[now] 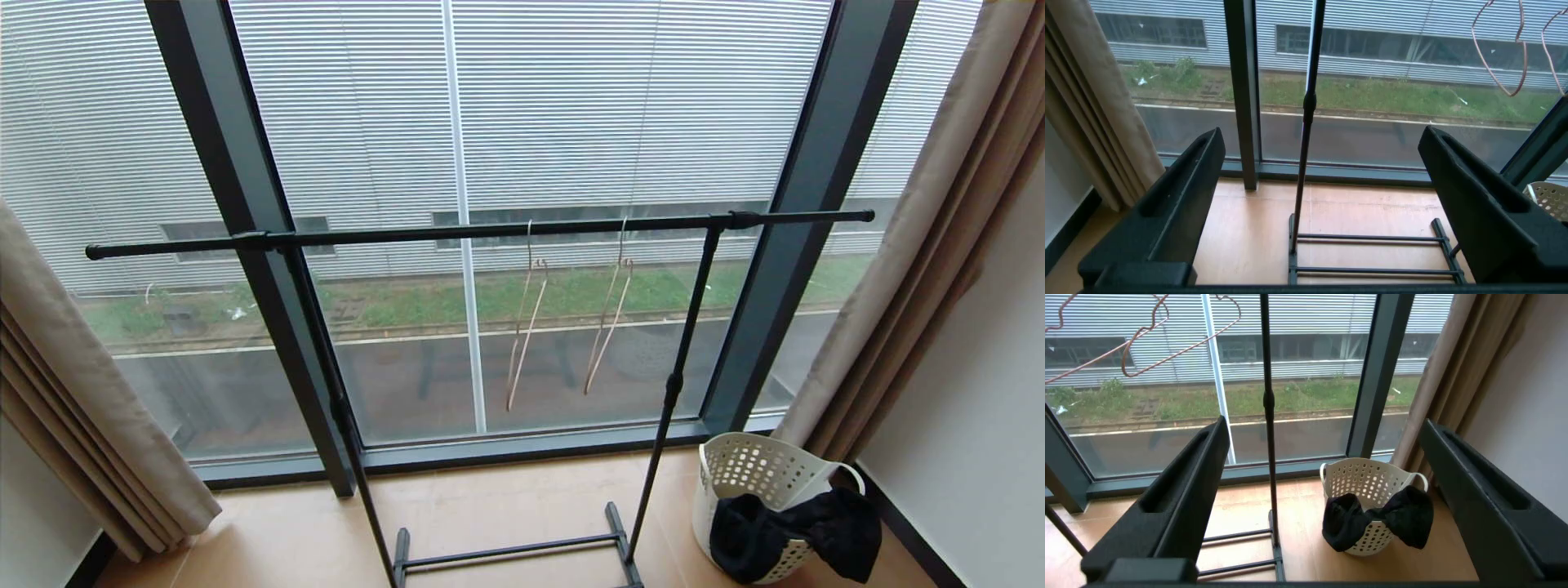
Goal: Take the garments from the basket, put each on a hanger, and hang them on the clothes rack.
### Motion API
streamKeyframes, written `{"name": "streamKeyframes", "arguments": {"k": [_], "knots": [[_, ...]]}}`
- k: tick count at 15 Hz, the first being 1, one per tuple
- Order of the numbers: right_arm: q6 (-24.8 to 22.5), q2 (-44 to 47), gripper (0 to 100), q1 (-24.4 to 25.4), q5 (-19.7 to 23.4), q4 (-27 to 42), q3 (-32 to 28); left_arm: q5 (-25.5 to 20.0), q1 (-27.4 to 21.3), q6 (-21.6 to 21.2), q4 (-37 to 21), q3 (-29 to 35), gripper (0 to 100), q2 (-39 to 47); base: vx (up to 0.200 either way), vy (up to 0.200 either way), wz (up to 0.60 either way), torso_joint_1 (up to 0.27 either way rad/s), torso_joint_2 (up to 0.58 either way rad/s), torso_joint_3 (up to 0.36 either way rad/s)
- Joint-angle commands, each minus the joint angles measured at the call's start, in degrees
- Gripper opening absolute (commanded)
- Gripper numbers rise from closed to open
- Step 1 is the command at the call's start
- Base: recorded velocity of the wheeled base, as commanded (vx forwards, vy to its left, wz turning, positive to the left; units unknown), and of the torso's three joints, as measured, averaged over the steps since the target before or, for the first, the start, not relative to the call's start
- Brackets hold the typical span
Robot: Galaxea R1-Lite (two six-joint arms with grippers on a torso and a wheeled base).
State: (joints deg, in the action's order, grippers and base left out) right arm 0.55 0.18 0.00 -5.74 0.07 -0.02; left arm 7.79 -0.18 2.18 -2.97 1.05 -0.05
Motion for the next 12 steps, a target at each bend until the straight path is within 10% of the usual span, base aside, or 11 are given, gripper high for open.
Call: {"name": "streamKeyframes", "arguments": {"k": [1, 12], "knots": [[0.2, 0.1, 100, 0.0, -0.1, 0.0, 0.0, 0.0, 0.0, 0.0, 0.0, 0.0, 100, 0.0, 0.0, 0.0, 0.0, 0.0, 0.0, 0.0], [-1.0, 0.1, 100, 0.0, 0.1, 0.3, -0.1, 0.0, 0.0, -0.1, 0.1, 0.0, 100, 0.0, 0.0, 0.0, 0.0, 0.0, 0.0, 0.0]]}}
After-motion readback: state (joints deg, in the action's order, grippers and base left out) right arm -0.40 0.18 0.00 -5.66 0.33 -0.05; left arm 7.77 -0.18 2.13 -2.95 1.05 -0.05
